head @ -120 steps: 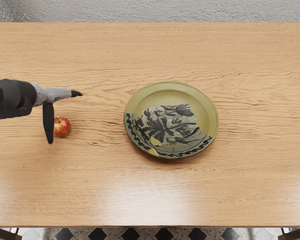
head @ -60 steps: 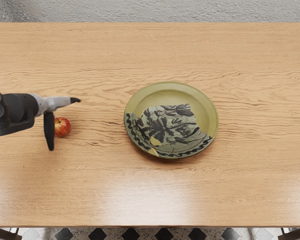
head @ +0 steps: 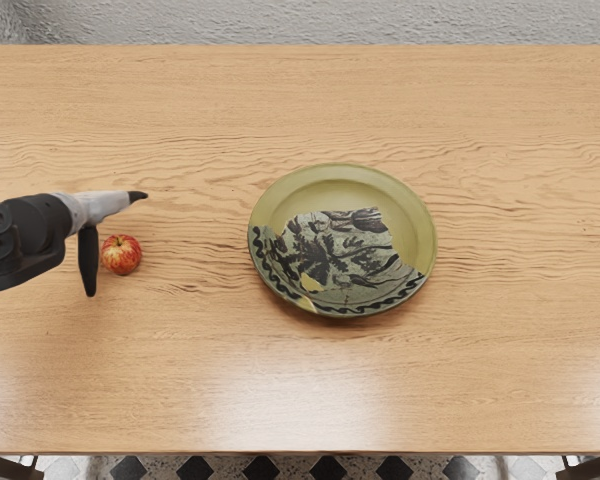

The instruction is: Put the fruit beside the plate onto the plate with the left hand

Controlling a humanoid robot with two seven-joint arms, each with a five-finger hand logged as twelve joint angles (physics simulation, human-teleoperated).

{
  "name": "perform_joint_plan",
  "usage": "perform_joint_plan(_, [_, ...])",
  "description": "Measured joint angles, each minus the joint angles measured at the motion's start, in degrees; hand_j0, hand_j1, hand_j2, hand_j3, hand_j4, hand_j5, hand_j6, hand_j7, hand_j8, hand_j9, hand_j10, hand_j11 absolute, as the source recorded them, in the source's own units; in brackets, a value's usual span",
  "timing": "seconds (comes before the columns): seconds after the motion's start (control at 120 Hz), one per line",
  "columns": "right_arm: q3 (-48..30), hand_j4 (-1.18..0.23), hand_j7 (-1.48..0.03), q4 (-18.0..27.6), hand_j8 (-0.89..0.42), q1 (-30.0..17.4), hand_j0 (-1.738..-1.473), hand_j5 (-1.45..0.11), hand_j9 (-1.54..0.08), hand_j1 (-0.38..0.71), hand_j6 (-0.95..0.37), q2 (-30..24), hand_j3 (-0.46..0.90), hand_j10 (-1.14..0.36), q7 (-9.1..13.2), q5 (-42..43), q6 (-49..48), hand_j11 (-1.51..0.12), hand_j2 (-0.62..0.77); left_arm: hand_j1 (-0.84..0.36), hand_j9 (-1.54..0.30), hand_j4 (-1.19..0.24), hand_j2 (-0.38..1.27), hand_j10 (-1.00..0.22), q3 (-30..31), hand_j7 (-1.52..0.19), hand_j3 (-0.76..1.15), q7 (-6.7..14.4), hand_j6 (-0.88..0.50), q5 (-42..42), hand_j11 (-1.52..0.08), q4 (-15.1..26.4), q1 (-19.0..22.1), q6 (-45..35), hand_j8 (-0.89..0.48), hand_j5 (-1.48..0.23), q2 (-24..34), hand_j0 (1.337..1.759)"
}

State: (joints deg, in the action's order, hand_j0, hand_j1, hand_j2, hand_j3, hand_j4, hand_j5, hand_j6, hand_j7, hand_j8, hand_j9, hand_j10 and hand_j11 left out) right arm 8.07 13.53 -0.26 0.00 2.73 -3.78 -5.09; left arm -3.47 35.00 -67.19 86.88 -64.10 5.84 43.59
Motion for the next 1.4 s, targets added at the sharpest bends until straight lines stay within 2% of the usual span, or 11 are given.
perform_joint_plan(0.2, [0.0,-0.01,-0.02,0.0,-0.01,0.0,-1.658,-0.02,-0.02,-0.33,-0.01,0.0,0.0,-0.01,0.0,0.0,0.0,-0.02,0.0,0.31,-0.04,-0.04,0.01,-0.04,0.1,-0.04,0.0,0.0,-0.04,-0.3,-0.04,-0.1,1.1,-0.1,-0.04,-0.04,-0.5,1.658])
perform_joint_plan(0.917, [0.0,-0.01,-0.02,0.1,-0.01,0.0,-1.658,-0.02,-0.02,-0.33,-0.01,0.0,0.0,-0.01,0.0,0.0,0.0,-0.02,0.0,-0.06,-0.45,-0.35,0.07,-0.35,0.1,-0.45,0.0,0.0,-0.35,-1.8,-0.45,-1.5,2.3,-0.1,-0.35,-0.45,-1.9,1.658])
perform_joint_plan(1.0, [0.0,-0.01,-0.02,0.1,-0.01,0.0,-1.658,-0.02,-0.02,-0.33,-0.01,0.0,0.0,-0.01,0.0,0.0,0.0,-0.02,0.0,-0.09,-0.48,-0.37,0.08,-0.37,0.0,-0.48,0.0,-0.1,-0.39,-5.2,-0.48,-1.4,3.6,-1.1,-0.37,-0.47,-2.1,1.658])
perform_joint_plan(1.133, [0.0,-0.01,-0.02,0.1,-0.01,0.0,-1.658,-0.02,-0.02,-0.33,-0.01,0.0,0.0,-0.01,0.0,0.0,0.0,-0.02,0.0,-0.11,-0.5,-0.39,0.08,-0.39,0.0,-0.5,0.0,0.0,-0.4,-9.2,-0.5,-1.4,3.7,-2.5,-0.39,-0.5,-2.1,1.658])
perform_joint_plan(1.333, [0.0,-0.01,-0.02,0.1,-0.01,0.0,-1.658,-0.02,-0.02,-0.33,-0.01,0.0,0.0,-0.01,0.0,0.0,-0.1,-0.02,0.0,-0.13,-0.52,-0.4,0.07,-0.4,0.0,-0.51,0.0,0.0,-0.41,-10.6,-0.52,-1.0,5.0,-2.9,-0.41,-0.52,-3.8,1.658])
perform_joint_plan(1.342, [0.0,-0.01,-0.02,0.1,-0.01,0.0,-1.658,-0.02,-0.02,-0.33,-0.01,0.0,0.0,-0.01,0.0,0.0,-0.1,-0.02,0.0,-0.13,-0.52,-0.41,0.07,-0.4,0.0,-0.58,0.0,0.0,-0.38,-10.7,-0.52,-1.0,5.0,-2.9,-0.41,-0.52,-3.9,1.658])
perform_joint_plan(1.358, [0.0,-0.01,-0.02,0.1,-0.01,0.0,-1.658,-0.02,-0.02,-0.33,-0.01,0.0,0.0,-0.01,0.0,0.0,-0.1,-0.02,0.0,-0.13,-0.53,-0.41,0.07,-0.41,0.0,-0.6,0.0,0.4,-0.33,-10.7,-0.52,-0.9,5.1,-2.9,-0.41,-0.52,-4.0,1.658])
perform_joint_plan(1.4, [0.0,-0.01,-0.02,0.1,-0.01,0.0,-1.658,-0.02,-0.02,-0.33,-0.01,0.0,0.0,-0.01,0.0,0.0,-0.1,-0.02,0.0,-0.14,-0.54,-0.42,0.07,-0.41,0.1,-0.65,0.0,0.5,-0.3,-11.0,-0.54,-0.8,5.1,-2.8,-0.42,-0.54,-4.0,1.658])
